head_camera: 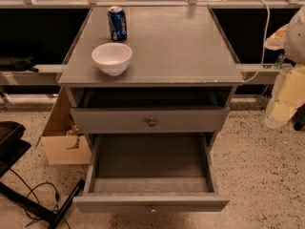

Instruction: Place pepsi can into middle drawer

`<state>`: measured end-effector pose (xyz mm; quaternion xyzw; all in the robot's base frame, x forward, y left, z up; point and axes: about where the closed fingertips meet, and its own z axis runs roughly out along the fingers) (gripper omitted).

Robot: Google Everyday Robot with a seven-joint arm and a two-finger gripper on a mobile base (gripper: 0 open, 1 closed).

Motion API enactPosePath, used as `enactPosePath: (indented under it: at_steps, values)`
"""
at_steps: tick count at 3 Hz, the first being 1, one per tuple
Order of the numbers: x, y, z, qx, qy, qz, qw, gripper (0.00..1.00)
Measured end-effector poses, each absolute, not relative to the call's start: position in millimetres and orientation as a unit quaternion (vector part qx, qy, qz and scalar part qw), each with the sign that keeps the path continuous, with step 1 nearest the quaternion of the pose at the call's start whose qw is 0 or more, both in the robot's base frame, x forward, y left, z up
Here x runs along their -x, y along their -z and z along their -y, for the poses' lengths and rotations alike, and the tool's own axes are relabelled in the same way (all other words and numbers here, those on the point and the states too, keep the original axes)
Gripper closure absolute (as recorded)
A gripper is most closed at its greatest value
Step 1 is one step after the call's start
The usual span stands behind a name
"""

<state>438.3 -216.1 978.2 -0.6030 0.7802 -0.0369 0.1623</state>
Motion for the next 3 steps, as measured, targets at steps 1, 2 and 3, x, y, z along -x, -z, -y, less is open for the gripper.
enactPosePath:
  at_steps: [1, 2, 3]
  values:
    - [-439.4, -979.5, 215.7, 0.603, 0.038, -0.779, 0.167, 0.00]
    - [-455.9, -984.7, 214.3, 0.600, 0.031, -0.775, 0.198, 0.00]
    - [-495.4, -990.3, 208.3, 0.579, -0.005, -0.776, 0.248, 0.00]
